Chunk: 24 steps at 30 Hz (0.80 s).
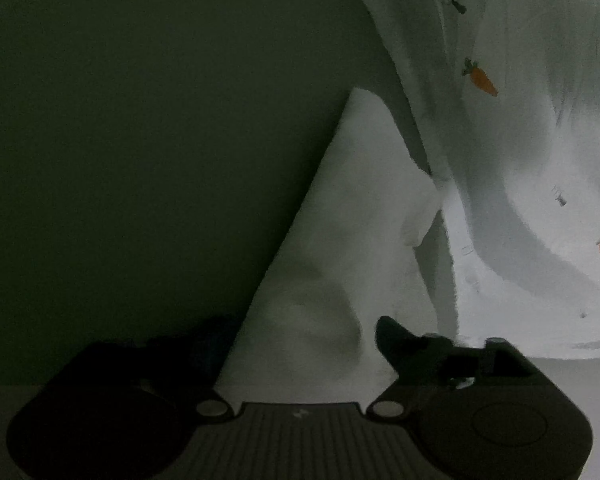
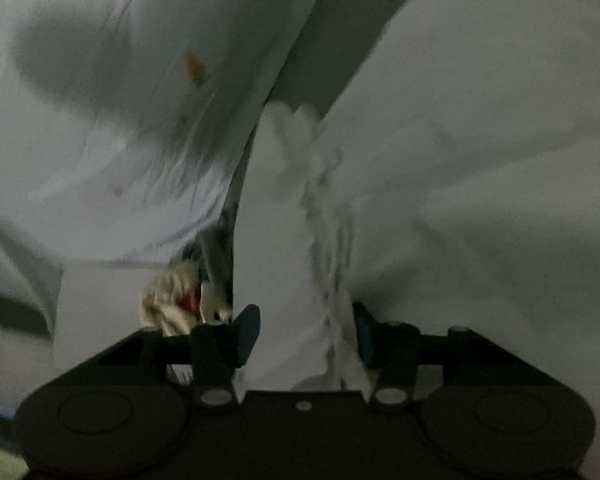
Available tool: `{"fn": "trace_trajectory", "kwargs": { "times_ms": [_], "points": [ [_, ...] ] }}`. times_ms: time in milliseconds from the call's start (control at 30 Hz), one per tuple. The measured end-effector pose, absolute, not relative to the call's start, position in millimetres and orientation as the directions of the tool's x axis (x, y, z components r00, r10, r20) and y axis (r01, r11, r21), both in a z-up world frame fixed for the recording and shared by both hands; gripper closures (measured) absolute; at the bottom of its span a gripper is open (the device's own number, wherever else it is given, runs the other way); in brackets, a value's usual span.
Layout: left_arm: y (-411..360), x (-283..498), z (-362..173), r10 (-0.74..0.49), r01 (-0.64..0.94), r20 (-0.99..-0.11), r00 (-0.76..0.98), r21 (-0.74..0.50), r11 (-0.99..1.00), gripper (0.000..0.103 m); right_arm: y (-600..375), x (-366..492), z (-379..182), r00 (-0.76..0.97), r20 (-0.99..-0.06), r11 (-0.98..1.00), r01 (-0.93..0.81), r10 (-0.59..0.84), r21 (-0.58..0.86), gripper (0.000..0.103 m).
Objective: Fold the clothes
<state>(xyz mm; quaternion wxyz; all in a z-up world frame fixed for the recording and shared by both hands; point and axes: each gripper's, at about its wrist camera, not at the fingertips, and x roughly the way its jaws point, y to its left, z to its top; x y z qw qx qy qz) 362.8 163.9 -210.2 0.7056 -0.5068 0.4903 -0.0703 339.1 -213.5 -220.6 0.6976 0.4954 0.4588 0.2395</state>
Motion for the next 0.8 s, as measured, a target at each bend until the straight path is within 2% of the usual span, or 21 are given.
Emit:
{"fn": "trace_trajectory", "kwargs": {
  "times_ms": [133,233,267,333,400,467,533,633,700,800],
  "points": [
    [164,365,-212,-0.620,-0.383,-0.598,0.507,-0.801,0.460,0.005,-208,353,-225,0.427,-0.413,0.409,0.104,0.805,0.906,0.061],
    [162,369,-209,-0.629,-0.379,-0.591,0.506,-0.807,0.453,0.001,-207,358,-226,0.436,-0.357,0.354,0.092,0.826,0.931,0.065],
    [162,370,-209,-0.630,-0.381,-0.588,0.507,-0.809,0.448,0.000,-206,358,-228,0.440,-0.341,0.335,0.094,0.831,0.938,0.072],
    [163,370,-209,-0.634,-0.388,-0.580,0.511,-0.814,0.432,0.000,-211,357,-227,0.434,-0.347,0.344,0.090,0.831,0.935,0.079],
    [165,368,-208,-0.640,-0.399,-0.570,0.515,-0.820,0.409,0.000,-211,354,-217,0.430,-0.377,0.388,0.066,0.821,0.920,0.080],
    [167,367,-209,-0.643,-0.411,-0.560,0.522,-0.826,0.386,0.000,-210,347,-200,0.428,-0.437,0.476,0.017,0.791,0.879,0.081],
    [168,366,-209,-0.645,-0.420,-0.553,0.528,-0.830,0.367,0.000,-203,342,-185,0.421,-0.504,0.563,-0.021,0.754,0.826,0.087],
    [171,362,-208,-0.650,-0.415,-0.554,0.520,-0.829,0.375,0.000,-193,337,-162,0.416,-0.574,0.663,-0.100,0.705,0.742,0.087],
    [172,361,-208,-0.653,-0.409,-0.557,0.513,-0.828,0.384,0.000,-191,336,-151,0.423,-0.550,0.655,-0.151,0.720,0.741,0.087],
    [171,362,-207,-0.656,-0.408,-0.558,0.509,-0.827,0.387,0.000,-202,341,-166,0.438,-0.412,0.500,-0.103,0.799,0.860,0.086]
  ]
}}
